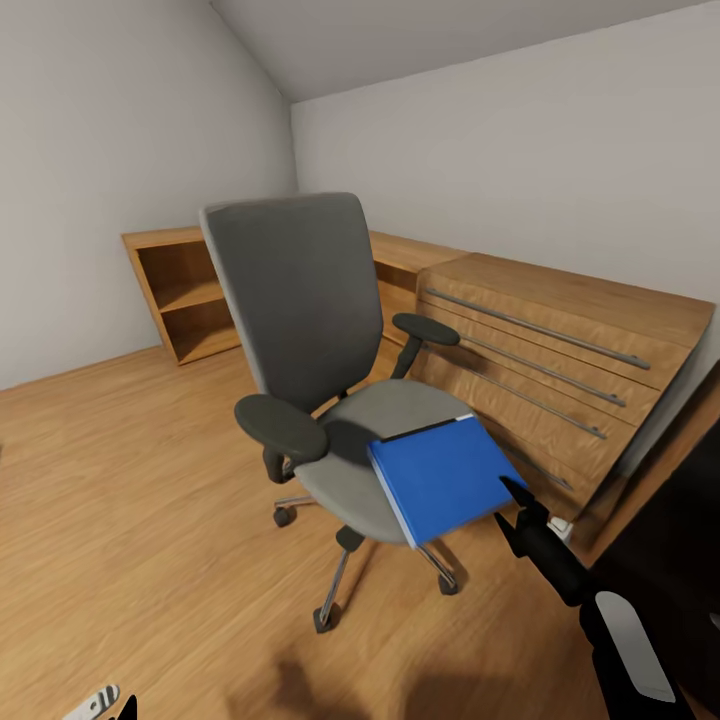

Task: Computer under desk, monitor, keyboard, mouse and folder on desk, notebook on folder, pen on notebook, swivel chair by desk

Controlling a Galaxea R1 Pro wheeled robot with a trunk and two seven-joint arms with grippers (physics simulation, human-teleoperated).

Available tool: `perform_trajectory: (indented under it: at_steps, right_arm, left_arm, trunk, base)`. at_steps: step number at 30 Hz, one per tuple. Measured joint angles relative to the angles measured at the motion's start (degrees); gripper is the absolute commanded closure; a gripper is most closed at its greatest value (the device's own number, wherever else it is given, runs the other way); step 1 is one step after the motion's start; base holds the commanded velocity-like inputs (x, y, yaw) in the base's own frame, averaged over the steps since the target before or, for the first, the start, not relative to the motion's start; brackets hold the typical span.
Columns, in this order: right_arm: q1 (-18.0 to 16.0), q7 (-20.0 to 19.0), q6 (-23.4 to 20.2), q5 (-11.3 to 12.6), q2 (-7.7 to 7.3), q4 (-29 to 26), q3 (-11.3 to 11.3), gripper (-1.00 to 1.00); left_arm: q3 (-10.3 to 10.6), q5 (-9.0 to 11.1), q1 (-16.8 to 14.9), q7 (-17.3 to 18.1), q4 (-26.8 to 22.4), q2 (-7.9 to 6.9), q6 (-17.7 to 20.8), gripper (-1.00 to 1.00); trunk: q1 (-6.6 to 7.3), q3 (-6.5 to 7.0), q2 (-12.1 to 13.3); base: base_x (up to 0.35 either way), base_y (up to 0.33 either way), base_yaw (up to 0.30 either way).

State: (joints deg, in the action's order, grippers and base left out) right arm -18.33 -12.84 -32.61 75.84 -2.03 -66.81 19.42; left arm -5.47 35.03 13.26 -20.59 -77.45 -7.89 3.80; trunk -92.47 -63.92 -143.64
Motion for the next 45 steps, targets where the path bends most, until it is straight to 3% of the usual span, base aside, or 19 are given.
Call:
perform_trajectory:
  at_steps: [36, 37, 45]
  right_arm:
    - [0.0, -0.09, 0.0, -0.04, 0.0, 0.08, 0.07, -1.0]
    - [0.0, -0.09, 0.0, -0.04, 0.0, 0.08, 0.07, 1.0]
    - [0.02, -0.07, -0.01, 0.2, 0.0, 0.07, 0.08, 1.0]
  left_arm:
    - [0.17, -1.14, 0.0, 0.0, 0.92, 0.0, 0.07, -1.0]
    - [0.17, -1.14, 0.0, 0.0, 0.94, 0.0, 0.07, -1.0]
    - [0.24, -1.14, 0.0, 0.0, 1.02, 0.0, 0.07, -1.0]
  trunk:
    - [-0.01, 0.0, 0.0]
    - [-0.01, 0.0, 0.0]
    - [-0.01, 0.0, 0.0]
  base:
    - [0.02, 0.0, 0.0]
    - [0.0, 0.0, 0.0]
    - [0.0, 0.0, 0.0]
